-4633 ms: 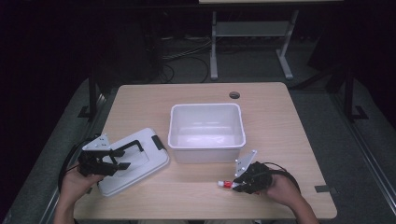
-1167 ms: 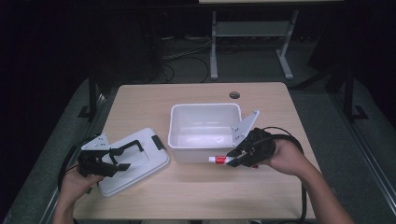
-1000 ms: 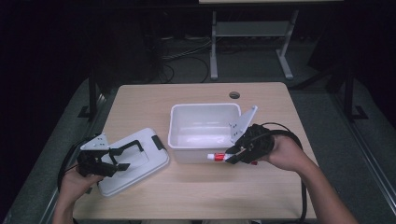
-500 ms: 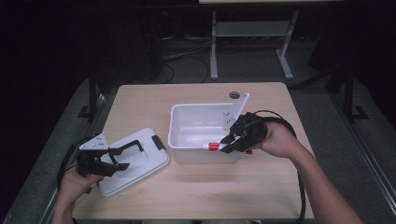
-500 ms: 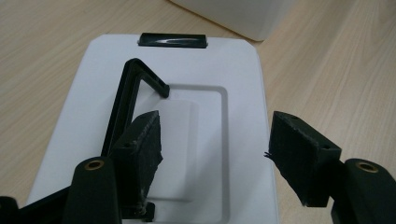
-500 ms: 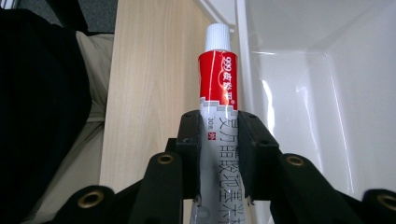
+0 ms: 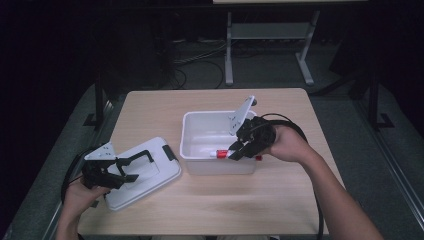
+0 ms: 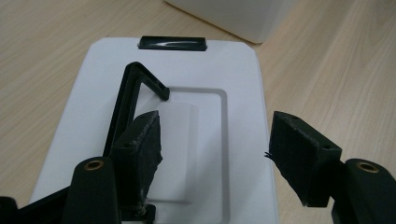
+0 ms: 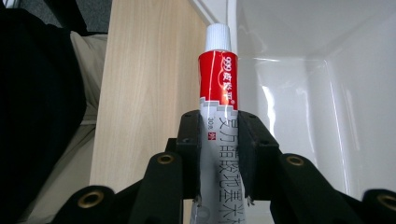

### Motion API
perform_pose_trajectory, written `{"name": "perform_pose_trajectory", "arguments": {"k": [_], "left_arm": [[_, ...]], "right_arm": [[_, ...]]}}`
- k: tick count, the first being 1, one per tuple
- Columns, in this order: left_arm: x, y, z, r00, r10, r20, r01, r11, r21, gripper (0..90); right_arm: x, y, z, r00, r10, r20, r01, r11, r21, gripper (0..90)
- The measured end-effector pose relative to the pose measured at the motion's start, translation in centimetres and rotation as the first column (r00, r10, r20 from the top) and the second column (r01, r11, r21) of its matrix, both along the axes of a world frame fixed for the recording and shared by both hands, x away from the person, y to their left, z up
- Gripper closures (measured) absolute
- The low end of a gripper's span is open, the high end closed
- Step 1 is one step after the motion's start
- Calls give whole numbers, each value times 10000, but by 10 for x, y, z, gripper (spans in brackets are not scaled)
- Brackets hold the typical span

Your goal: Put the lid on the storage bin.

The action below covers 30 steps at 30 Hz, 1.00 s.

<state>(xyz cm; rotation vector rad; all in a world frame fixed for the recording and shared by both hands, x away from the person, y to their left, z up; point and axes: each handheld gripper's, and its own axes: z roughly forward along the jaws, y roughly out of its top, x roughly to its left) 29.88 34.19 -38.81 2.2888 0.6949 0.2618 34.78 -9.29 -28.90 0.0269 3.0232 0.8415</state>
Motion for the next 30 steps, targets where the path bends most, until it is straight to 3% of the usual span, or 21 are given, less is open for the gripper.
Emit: {"name": "perform_pose_trajectory", "arguments": {"k": [30], "left_arm": [[0,3,-1,10000,4,-25,-4,10000,16,333]], "right_arm": [[33,11,-15,9998,-205,3,205,9996,-197,716]]}}
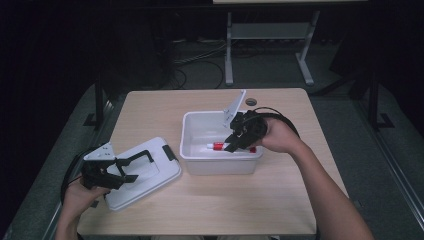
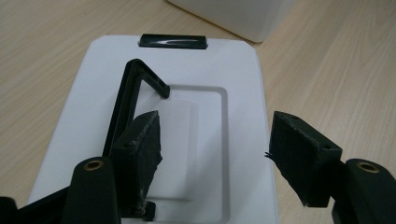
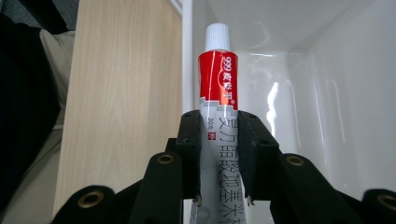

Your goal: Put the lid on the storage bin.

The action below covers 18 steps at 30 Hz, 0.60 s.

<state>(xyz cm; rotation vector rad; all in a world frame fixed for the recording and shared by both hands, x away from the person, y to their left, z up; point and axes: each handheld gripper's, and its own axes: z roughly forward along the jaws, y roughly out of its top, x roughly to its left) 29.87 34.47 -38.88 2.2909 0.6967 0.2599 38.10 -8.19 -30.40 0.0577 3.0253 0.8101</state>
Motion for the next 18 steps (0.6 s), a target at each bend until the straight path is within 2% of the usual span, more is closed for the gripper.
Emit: {"name": "perform_pose_trajectory", "arguments": {"k": [13,18], "left_arm": [[-1,1,1,10000,28,35,-28,10000,-55,333],[-2,2,3,10000,37,60,-35,9996,-268,333]], "right_arm": [[9,2,-12,9998,-138,-163,135,9997,-192,715],[12,1,-17,9996,-200,-219,195,9996,-227,715]]}}
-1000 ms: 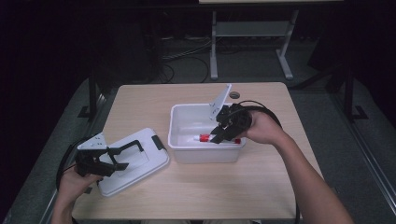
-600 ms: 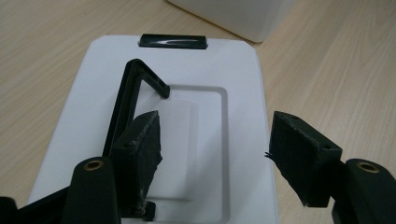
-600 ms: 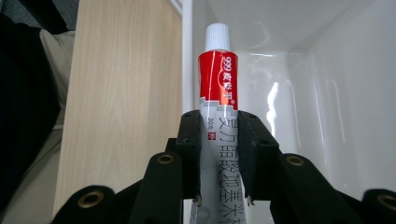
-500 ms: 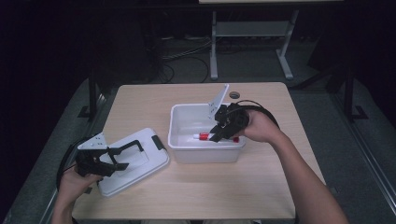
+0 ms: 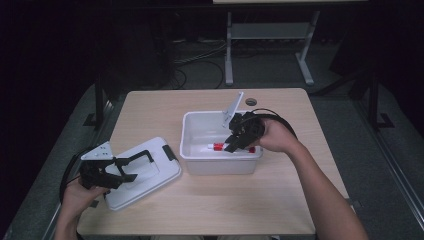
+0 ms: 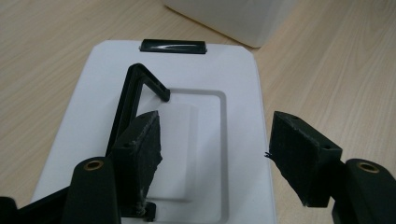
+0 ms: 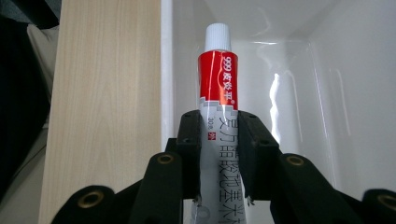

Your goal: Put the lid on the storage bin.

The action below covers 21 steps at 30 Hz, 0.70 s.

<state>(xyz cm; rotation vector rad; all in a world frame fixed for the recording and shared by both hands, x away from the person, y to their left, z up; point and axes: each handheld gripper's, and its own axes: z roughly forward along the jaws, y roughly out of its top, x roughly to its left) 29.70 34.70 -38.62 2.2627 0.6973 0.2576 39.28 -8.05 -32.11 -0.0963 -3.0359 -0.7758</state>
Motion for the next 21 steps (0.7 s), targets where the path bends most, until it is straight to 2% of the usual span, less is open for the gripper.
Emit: {"name": "perform_pose_trajectory", "arguments": {"k": [21], "left_arm": [[1,-1,-2,10000,-43,-41,43,10000,-7,327]], "right_arm": [[8,0,-17,9992,-303,-260,297,9993,-208,715]]}}
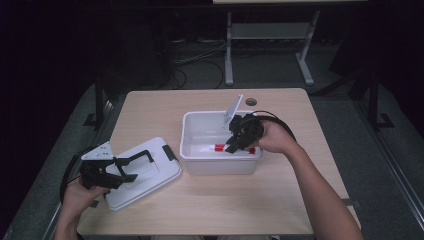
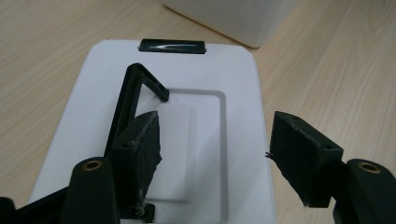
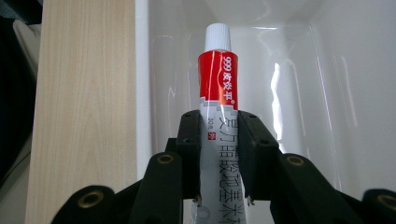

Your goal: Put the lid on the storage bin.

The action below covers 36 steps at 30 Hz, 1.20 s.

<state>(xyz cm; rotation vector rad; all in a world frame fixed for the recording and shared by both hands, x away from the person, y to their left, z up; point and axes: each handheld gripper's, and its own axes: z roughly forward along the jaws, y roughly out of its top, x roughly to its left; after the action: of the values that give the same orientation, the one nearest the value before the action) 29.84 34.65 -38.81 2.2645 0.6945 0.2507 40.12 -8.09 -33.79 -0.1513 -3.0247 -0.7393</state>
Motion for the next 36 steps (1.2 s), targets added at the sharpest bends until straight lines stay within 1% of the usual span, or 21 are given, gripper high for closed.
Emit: {"name": "perform_pose_trajectory", "arguments": {"k": [4,7,14,17,22,23,28,31,36], "left_arm": [[0,0,0,10000,-4,11,4,10000,2,327],[0,1,0,10000,-6,4,6,10000,18,326],[-1,2,1,10000,56,5,-56,10000,-56,326],[0,1,1,10000,15,19,-15,10000,-35,326],[1,0,-1,10000,0,-40,-1,10000,-66,325],[1,-1,-1,10000,-10,-56,9,10000,-17,326],[0,2,0,10000,-1,-5,1,10000,-53,325],[0,1,1,10000,32,25,-31,10000,-88,326],[0,1,0,10000,-8,14,8,10000,-73,326]], "right_arm": [[2,2,-3,10000,46,-28,-46,10000,-16,715],[2,5,-6,9999,38,-93,-40,9999,-156,715],[3,4,-15,9995,-20,-315,17,10000,-93,715],[2,4,-18,9993,-37,-378,28,9998,-218,715],[2,6,-21,9987,-44,-517,24,9993,-379,715],[2,6,-21,9985,-89,-540,65,9990,-438,715],[3,7,-22,9982,-129,-578,109,9994,-342,714],[3,7,-22,9983,-151,-566,130,9992,-377,714],[4,6,-23,9973,-231,-695,204,9990,-393,715]]}}
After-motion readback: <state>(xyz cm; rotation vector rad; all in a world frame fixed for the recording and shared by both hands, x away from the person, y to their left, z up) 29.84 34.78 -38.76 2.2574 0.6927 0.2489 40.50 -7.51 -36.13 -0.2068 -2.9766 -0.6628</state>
